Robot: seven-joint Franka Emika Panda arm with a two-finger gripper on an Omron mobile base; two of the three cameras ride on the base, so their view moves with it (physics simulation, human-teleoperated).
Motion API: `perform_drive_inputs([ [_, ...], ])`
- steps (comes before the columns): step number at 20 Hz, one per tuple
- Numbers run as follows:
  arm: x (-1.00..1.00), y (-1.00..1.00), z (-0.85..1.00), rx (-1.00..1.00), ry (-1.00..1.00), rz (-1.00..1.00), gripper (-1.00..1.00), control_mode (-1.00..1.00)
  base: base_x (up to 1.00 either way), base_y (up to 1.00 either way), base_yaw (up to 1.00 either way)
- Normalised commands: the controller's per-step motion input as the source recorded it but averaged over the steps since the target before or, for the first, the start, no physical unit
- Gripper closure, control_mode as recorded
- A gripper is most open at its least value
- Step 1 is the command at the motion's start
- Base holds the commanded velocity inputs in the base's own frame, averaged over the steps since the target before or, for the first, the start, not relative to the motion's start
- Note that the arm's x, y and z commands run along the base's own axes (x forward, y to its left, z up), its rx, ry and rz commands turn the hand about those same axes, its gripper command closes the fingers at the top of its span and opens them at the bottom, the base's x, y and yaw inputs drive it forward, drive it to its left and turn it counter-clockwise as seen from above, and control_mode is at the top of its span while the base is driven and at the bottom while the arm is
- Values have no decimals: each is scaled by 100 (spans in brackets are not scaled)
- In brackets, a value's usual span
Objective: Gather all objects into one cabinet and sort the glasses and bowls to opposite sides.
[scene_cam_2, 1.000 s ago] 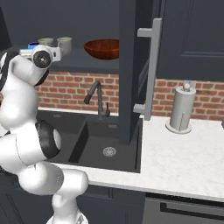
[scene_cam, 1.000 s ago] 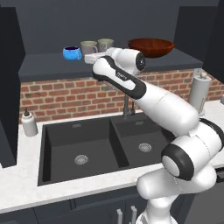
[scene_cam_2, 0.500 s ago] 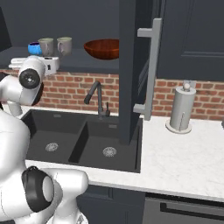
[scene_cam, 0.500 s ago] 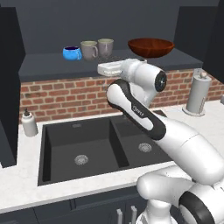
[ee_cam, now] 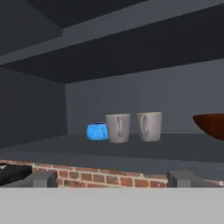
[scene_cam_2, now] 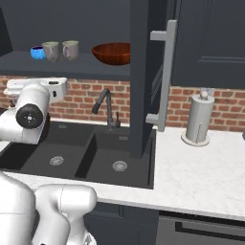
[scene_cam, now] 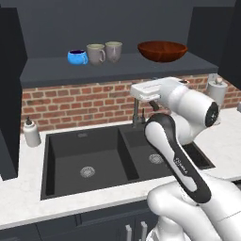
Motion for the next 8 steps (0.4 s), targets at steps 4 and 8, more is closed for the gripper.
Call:
perform_drive_inputs([
  [4,-100,-40,-10,0,0,2,-100,-100,0,0,0],
  [8,-92,-11,-18,0,6,8,-100,-100,0,0,0],
])
